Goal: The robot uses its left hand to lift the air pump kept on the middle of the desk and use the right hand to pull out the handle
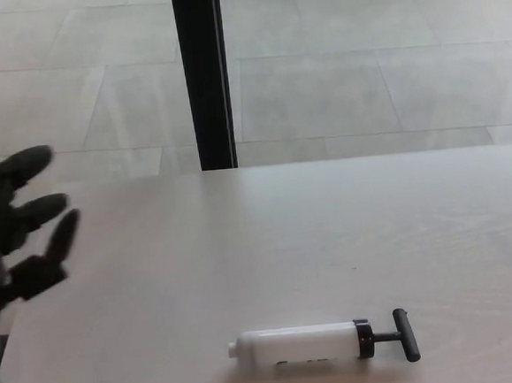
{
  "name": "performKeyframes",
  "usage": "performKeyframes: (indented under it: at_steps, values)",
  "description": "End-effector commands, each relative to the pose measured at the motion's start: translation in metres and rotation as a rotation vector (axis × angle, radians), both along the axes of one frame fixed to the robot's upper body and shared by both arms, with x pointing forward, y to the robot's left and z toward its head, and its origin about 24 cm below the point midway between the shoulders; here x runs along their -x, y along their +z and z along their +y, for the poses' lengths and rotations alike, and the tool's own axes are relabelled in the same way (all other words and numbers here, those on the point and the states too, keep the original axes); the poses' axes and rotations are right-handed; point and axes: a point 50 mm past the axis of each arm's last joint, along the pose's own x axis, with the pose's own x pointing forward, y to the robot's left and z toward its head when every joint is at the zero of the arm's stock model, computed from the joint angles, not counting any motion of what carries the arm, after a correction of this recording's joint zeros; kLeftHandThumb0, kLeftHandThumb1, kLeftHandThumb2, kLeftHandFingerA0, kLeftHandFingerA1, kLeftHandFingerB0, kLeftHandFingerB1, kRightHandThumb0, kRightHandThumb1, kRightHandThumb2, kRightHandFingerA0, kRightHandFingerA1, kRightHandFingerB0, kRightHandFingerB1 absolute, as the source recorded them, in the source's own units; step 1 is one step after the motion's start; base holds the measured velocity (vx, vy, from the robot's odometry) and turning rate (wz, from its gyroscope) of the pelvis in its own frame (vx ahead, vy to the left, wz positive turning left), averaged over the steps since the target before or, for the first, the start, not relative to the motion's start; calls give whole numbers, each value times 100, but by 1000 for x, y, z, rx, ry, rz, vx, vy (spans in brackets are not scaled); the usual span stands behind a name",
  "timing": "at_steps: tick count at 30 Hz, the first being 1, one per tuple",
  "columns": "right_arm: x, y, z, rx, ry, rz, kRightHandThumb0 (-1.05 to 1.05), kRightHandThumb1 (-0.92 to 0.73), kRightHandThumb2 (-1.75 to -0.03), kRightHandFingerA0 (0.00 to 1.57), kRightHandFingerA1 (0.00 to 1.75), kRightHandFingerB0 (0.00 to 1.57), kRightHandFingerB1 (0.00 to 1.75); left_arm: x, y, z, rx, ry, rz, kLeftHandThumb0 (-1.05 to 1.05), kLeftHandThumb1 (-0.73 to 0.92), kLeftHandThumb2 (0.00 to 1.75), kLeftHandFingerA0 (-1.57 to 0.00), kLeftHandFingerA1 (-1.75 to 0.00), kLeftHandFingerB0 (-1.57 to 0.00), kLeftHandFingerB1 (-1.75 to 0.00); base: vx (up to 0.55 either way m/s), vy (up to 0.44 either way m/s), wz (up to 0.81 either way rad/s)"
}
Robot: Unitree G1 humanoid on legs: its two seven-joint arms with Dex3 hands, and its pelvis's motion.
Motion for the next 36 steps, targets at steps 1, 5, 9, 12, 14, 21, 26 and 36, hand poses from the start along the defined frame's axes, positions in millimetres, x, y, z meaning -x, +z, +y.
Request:
performKeyframes:
  at_steps: [1,5,9,12,14,21,26,36]
  values:
    - [-21,5,46,25,144,29,-75,-75,-63,34,46,29,32,-8,1,-83,-173,-147,99,-67,67,61,-44,-62,-41,-48,0,0,0]
    - [-25,4,55,33,166,49,-77,-66,-68,37,50,30,35,-12,-12,-101,-166,-162,147,-66,69,60,-43,-65,-41,-52,0,0,0]
    - [-27,2,61,5,180,80,-68,-66,-66,37,48,32,35,-11,-24,-110,-195,-155,219,-62,68,60,-44,-64,-41,-51,0,0,0]
    - [-28,3,63,11,177,83,-64,-65,-65,41,50,35,36,-11,-34,-112,-272,-156,260,-50,73,61,-43,-70,-41,-55,0,0,0]
    - [-27,3,63,6,178,89,-65,-66,-64,41,49,36,35,-11,-37,-112,-323,-156,268,-46,72,62,-43,-71,-41,-56,0,0,0]
    - [-27,3,61,-7,166,92,-60,-66,-62,43,50,40,36,-8,-47,-108,-516,-176,331,-54,51,95,-39,-68,-29,-58,0,0,0]
    - [-28,4,61,-27,169,90,-56,-69,-61,47,52,43,37,-3,-59,-102,-1039,-295,365,-74,80,64,-15,-49,-27,-36,0,0,0]
    - [-30,7,66,9,175,71,-52,-69,-61,54,56,46,38,6,-77,-129,-1247,-334,380,-100,67,104,0,-17,-5,-30,0,0,0]
